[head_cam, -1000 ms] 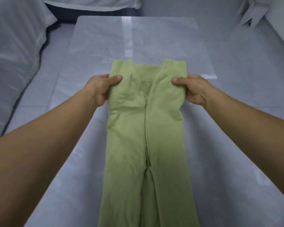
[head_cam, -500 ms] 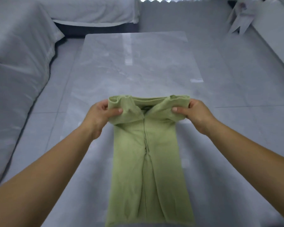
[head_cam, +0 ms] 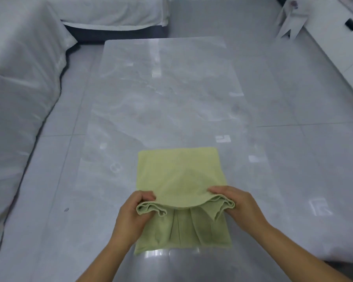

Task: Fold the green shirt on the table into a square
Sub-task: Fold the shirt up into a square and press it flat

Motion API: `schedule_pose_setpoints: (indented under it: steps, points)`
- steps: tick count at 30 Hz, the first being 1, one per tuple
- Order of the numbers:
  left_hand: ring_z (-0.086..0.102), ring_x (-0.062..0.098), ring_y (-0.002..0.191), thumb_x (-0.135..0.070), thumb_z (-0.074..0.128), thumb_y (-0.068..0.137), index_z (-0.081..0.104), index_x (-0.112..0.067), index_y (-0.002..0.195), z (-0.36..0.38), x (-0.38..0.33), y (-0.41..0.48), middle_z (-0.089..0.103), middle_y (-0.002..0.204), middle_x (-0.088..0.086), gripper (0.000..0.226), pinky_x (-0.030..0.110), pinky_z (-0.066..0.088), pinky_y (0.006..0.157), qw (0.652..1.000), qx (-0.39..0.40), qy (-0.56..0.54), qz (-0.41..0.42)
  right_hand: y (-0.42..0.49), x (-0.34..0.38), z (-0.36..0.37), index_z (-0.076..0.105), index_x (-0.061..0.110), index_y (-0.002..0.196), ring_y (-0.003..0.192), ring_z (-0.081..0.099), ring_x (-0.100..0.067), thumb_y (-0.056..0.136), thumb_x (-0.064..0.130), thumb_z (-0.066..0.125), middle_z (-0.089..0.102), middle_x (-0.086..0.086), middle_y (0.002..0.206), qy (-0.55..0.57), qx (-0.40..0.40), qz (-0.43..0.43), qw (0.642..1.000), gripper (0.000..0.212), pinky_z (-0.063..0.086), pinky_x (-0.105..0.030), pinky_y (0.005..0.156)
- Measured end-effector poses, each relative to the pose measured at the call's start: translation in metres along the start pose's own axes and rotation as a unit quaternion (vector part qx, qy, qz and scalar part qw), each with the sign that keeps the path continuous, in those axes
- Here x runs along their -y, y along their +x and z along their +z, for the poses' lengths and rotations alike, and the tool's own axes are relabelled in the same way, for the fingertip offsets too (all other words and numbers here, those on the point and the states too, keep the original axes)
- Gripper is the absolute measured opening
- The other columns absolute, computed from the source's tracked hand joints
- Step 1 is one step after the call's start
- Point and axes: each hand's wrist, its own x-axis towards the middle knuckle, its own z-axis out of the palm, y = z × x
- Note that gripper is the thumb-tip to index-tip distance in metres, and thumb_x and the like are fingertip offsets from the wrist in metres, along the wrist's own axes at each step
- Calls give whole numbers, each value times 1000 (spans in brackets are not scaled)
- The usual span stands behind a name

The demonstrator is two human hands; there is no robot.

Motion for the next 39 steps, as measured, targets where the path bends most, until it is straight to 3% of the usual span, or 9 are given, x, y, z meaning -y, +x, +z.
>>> schedule_pose_setpoints:
  steps: [5, 8, 11, 14, 18, 21, 26, 30, 39]
  points:
    - [57, -4, 107, -26, 66, 55, 64, -33, 72, 4, 30, -19, 67, 95, -17, 18, 11, 44, 88, 1000, 2, -5, -27, -29, -15, 21, 61, 32, 110, 108, 55, -5, 70, 32, 66, 60, 14, 116, -91, 0, -42, 995, 40, 39, -10, 93]
    - [50, -11, 111, -1, 63, 65, 64, -42, 74, 9, 44, -28, 63, 101, -27, 42, 9, 41, 91, 999, 13, 25, -21, -42, -31, 33, 62, 33, 111, 121, 44, -16, 67, 21, 69, 51, -3, 133, -145, -6, -42, 988, 46, 39, -23, 97]
    - [43, -11, 116, -10, 63, 65, 59, -52, 79, 14, 48, -36, 55, 111, -22, 44, 16, 36, 94, 998, 10, 50, -35, -58, -31, 41, 62, 32, 116, 132, 30, -11, 80, -4, 58, 29, -2, 146, -69, -9, 71, 995, 51, 29, -24, 105]
    - [47, 0, 111, -29, 60, 54, 56, -43, 89, 20, 37, -42, 49, 116, -12, 39, 24, 42, 84, 991, -63, -44, -114, -64, -20, 45, 58, 29, 113, 123, 47, -15, 87, -8, 47, 47, -1, 135, 160, -60, 237, 956, 47, 42, -13, 92]
    - [55, 17, 97, -10, 70, 79, 45, -16, 111, 29, 27, -35, 51, 107, -3, 41, 31, 48, 73, 932, -180, -219, -224, -52, -13, 51, 60, 9, 108, 91, 64, -25, 91, 18, 53, 68, -11, 99, 395, -171, 403, 807, 21, 51, -36, 78]
    - [59, 26, 91, -14, 71, 79, 49, -7, 110, 34, 33, -24, 57, 100, 5, 39, 39, 53, 76, 918, -188, -213, -277, -39, -10, 62, 69, 9, 86, 87, 67, -29, 85, 25, 64, 72, -12, 90, 367, -158, 432, 808, 17, 53, -42, 83]
    - [59, 21, 73, -6, 57, 89, 58, -4, 89, 35, 32, -34, 62, 84, 8, 2, 17, 51, 44, 893, -133, -280, -326, -38, -6, 65, 65, 2, 90, 82, 65, -29, 81, 14, 68, 68, -13, 88, 376, -158, 467, 784, 15, 56, -39, 76]
    - [60, 24, 81, -2, 51, 91, 55, -3, 89, 30, 33, -47, 62, 91, 12, 4, 23, 56, 49, 859, -120, -366, -337, -52, -3, 55, 63, 8, 86, 82, 64, -22, 85, 12, 63, 68, -8, 88, 431, -160, 457, 762, 4, 57, -28, 61]
    - [62, 31, 80, -2, 56, 88, 58, 1, 89, 29, 59, -68, 64, 88, 18, 3, 24, 57, 51, 884, -156, -290, -333, -83, -9, 70, 64, 5, 82, 79, 64, -24, 84, 8, 63, 67, -11, 85, 413, -191, 468, 758, 4, 57, -21, 53]
